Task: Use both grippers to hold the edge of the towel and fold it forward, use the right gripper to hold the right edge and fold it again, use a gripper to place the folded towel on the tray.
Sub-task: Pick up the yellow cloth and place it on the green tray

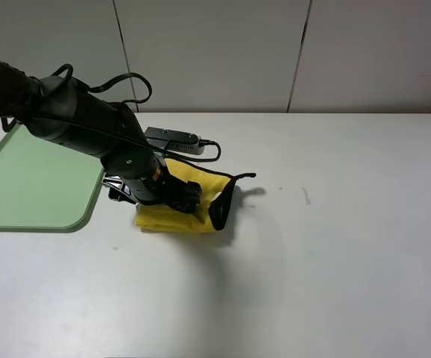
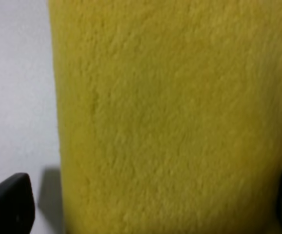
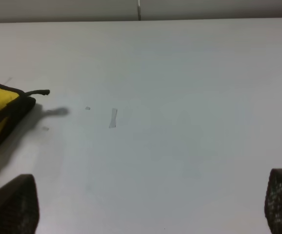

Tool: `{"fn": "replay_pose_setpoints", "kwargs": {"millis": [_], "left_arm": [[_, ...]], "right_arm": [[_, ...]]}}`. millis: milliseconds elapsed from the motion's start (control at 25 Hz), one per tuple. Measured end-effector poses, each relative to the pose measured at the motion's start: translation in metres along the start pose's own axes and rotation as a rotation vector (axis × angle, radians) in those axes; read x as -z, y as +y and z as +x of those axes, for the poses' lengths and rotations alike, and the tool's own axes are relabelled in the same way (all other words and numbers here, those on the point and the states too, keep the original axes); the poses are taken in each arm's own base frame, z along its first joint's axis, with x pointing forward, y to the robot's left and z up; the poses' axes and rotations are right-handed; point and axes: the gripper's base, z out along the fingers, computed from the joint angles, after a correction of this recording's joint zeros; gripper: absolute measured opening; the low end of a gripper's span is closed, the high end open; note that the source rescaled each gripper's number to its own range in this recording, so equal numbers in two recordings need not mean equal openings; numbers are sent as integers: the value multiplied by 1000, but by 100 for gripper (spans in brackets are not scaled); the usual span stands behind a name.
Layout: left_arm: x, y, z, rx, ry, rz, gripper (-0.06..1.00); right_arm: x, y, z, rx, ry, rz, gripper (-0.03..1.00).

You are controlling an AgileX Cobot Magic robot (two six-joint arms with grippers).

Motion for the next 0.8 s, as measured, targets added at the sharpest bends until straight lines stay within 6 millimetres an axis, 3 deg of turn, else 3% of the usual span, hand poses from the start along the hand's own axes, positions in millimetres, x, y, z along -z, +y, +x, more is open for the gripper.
{"fn": "replay_pose_setpoints", "kwargs": {"millis": [240,360,520,680,720,800], "left_arm": [[-7,-4,-1,-2,-16,34,98],[-10,-5,-1,-2,-24,48,88],[-11,-8,-2,-7,-43,76,61],[-12,-12,-3,-6,-63,105,26],[-12,-13,-3,-6,-64,106,20],[-12,-13,-3,-6,-64,106,20]], "right_arm": [[0,0,0,0,0,0,100],[0,0,0,0,0,0,100],[0,0,0,0,0,0,100],[0,0,0,0,0,0,100],[0,0,0,0,0,0,100],[0,0,0,0,0,0,100]]}}
